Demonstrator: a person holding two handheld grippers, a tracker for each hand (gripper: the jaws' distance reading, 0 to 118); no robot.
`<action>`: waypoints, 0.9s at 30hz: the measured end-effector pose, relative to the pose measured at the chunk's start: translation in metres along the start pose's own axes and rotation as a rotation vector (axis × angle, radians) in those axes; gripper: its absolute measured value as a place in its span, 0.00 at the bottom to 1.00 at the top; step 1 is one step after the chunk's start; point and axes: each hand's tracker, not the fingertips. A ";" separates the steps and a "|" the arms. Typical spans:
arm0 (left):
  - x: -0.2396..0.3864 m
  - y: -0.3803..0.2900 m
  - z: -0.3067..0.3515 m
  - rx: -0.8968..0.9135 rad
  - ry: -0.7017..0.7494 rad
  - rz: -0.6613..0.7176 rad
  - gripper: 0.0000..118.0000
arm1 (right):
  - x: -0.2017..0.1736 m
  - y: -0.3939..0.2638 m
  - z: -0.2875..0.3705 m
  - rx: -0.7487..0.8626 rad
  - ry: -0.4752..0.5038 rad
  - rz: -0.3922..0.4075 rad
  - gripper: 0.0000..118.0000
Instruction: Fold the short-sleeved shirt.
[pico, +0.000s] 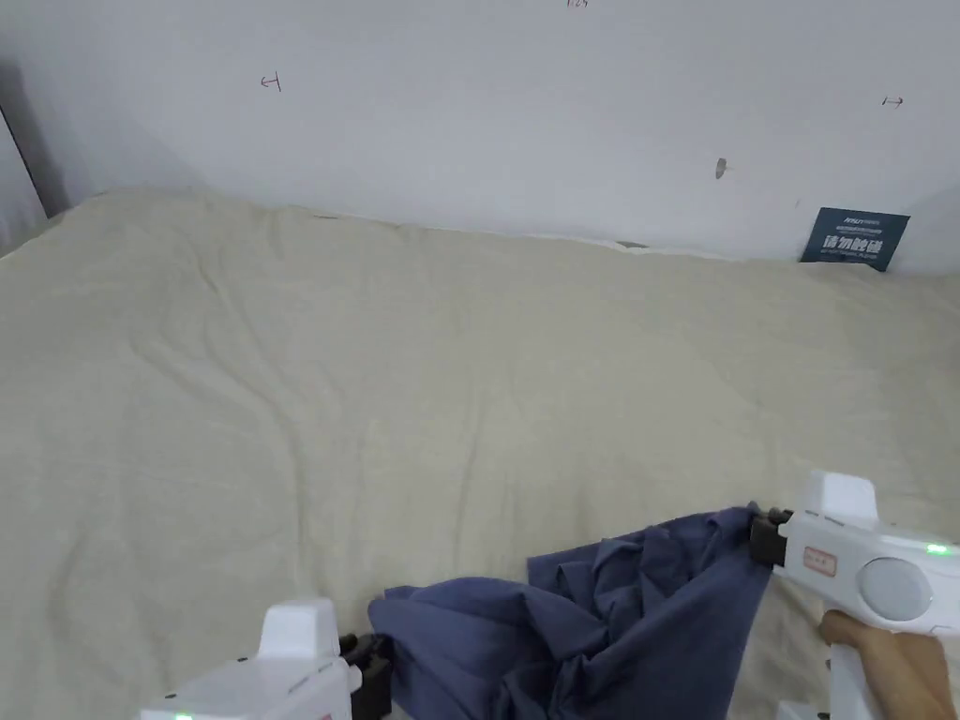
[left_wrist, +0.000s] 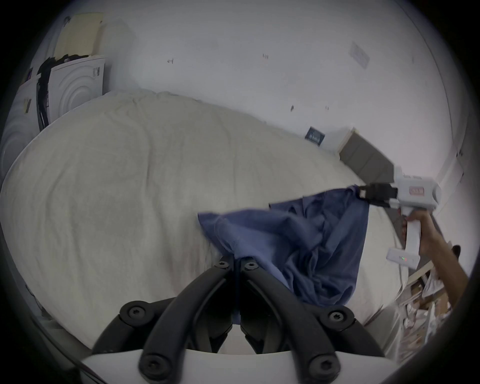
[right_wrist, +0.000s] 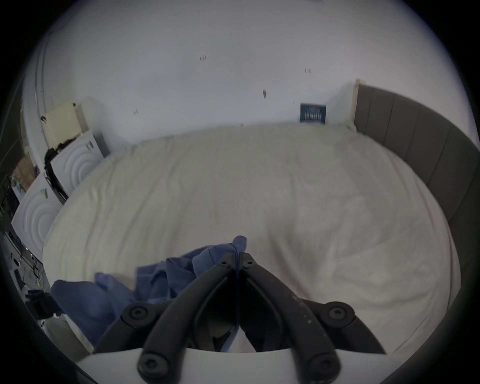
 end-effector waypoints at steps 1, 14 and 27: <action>-0.001 0.010 0.003 0.022 0.004 0.003 0.03 | -0.003 0.008 0.011 0.024 -0.006 0.008 0.02; -0.018 0.237 0.041 0.324 0.169 -0.124 0.03 | 0.029 0.155 0.082 0.332 -0.110 0.069 0.02; 0.010 0.398 0.027 0.416 0.370 -0.303 0.03 | 0.016 0.239 0.082 0.456 -0.117 0.075 0.02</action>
